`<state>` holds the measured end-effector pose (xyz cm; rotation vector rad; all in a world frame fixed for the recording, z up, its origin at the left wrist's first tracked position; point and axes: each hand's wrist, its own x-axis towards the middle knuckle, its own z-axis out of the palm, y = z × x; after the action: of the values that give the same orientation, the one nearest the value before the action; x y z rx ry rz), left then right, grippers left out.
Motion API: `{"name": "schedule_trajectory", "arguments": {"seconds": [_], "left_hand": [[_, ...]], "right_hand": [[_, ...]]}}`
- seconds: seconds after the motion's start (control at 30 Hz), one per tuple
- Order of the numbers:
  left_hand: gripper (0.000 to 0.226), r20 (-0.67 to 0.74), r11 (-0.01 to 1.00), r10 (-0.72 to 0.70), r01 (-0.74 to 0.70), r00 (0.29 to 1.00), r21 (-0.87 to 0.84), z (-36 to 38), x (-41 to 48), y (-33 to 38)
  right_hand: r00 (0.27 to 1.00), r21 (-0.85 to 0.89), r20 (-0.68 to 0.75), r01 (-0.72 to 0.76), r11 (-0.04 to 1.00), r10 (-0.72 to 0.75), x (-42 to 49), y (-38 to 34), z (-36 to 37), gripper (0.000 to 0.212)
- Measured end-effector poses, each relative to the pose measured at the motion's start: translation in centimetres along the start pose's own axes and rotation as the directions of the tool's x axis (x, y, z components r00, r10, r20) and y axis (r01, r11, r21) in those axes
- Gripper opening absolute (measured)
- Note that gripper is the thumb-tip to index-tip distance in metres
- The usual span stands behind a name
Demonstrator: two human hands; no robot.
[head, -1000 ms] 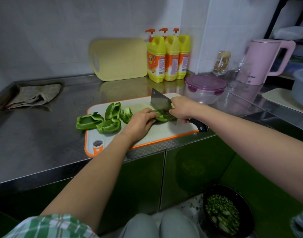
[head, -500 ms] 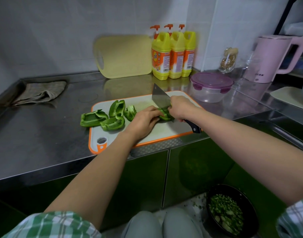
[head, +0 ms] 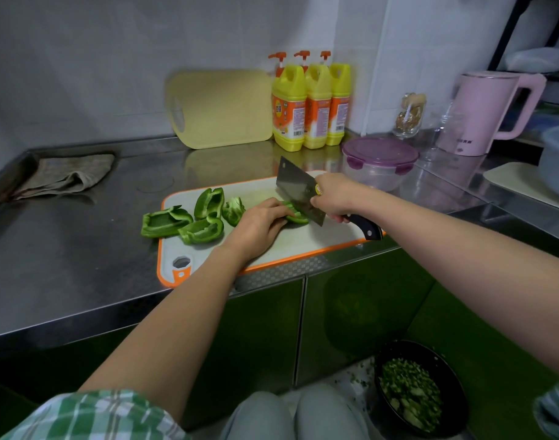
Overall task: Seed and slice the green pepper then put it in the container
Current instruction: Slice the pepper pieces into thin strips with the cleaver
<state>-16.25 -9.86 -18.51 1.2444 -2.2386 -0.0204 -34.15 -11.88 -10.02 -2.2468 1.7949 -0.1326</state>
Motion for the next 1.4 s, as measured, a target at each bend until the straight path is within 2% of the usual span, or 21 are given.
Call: {"name": "schedule_trajectory", "arguments": {"seconds": [0.23,0.43,0.5,0.7,0.83,0.93,1.1,1.27,1.4], "left_hand": [[0.022,0.011,1.000,-0.009,0.009,1.000,-0.002,0.1,0.0,-0.1],[0.022,0.005,1.000,-0.006,0.006,1.000,0.001,0.2,0.0,-0.2],[0.021,0.006,1.000,0.007,-0.007,1.000,-0.001,0.1,0.0,-0.2],[0.022,0.007,1.000,0.019,-0.019,1.000,0.015,-0.5,-0.3,-0.1],[0.022,0.008,1.000,-0.004,0.004,1.000,-0.001,-0.7,-0.4,0.0],[0.023,0.017,1.000,-0.020,0.020,1.000,-0.017,-0.5,-0.2,0.0],[0.024,0.033,0.997,-0.057,0.058,0.998,-0.041,0.0,0.8,0.2],[0.023,0.033,0.998,-0.047,0.048,0.998,-0.041,0.2,1.0,0.0],[0.023,0.028,0.998,-0.053,0.054,0.998,-0.039,0.2,0.9,0.0]], "right_hand": [[0.999,-0.183,0.039,-0.021,0.983,0.029,-0.3,-0.7,1.0,0.022],[0.998,-0.226,0.052,-0.023,0.974,0.036,0.1,-1.7,1.0,0.015],[0.999,-0.208,0.012,-0.028,0.978,0.031,0.7,-2.1,1.7,0.008],[0.991,-0.046,-0.114,-0.078,0.996,0.072,2.2,-2.1,2.8,0.007],[0.992,-0.026,-0.079,-0.100,0.995,0.097,2.0,-1.0,2.1,0.007],[0.992,0.027,-0.075,-0.097,0.995,0.099,1.5,0.2,1.1,0.019],[0.999,0.100,-0.053,0.015,0.995,-0.009,1.3,0.9,0.1,0.034],[1.000,-0.001,0.024,-0.007,1.000,0.007,0.3,0.6,0.2,0.024],[1.000,0.013,0.001,0.009,1.000,-0.009,0.3,0.8,0.4,0.019]]}}
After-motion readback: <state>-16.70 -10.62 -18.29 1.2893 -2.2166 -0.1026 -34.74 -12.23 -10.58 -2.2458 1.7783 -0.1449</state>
